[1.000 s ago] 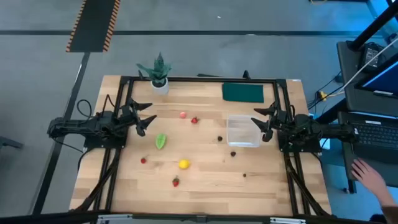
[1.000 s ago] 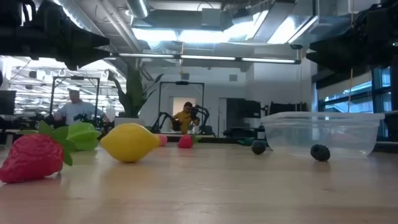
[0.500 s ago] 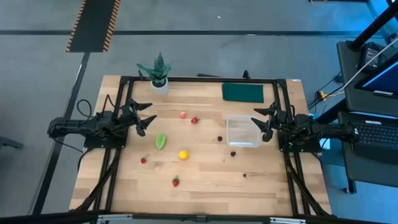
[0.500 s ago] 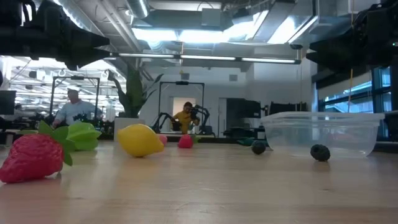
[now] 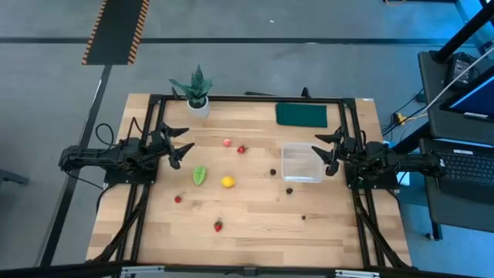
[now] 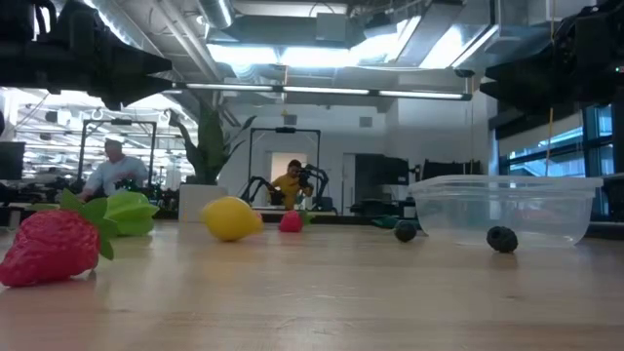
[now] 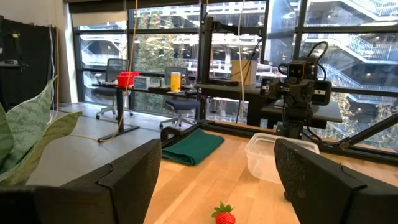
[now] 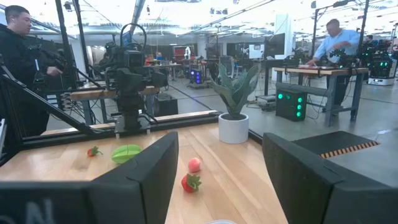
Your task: Pick and placing Produce into tupperware
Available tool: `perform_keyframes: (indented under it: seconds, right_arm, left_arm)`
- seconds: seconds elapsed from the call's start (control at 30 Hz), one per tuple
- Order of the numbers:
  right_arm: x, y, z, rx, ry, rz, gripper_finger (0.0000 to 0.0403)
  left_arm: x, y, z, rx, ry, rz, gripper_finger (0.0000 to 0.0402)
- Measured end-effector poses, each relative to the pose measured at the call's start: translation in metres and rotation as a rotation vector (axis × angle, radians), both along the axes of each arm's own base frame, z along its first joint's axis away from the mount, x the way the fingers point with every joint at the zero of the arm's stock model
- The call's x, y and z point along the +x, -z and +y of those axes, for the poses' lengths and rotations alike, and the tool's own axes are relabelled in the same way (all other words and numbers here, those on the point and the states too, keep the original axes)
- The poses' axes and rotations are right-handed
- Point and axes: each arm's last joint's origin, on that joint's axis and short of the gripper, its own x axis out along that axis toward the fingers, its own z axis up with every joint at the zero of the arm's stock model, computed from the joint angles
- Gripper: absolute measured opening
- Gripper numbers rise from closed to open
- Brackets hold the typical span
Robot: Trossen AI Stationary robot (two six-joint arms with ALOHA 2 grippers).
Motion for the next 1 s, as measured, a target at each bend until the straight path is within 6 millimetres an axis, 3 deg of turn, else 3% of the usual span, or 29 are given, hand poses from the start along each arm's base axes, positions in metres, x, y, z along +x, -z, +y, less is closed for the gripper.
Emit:
perform_keyframes:
  seconds: [1.0]
  right_arm:
    - [-0.0004, -0.0029, 0.0, 0.003, -0.001, -0.03, 0.0234]
  left_arm:
    - [0.0, 0.0001, 0.0, 0.0, 0.0, 0.0, 0.0305]
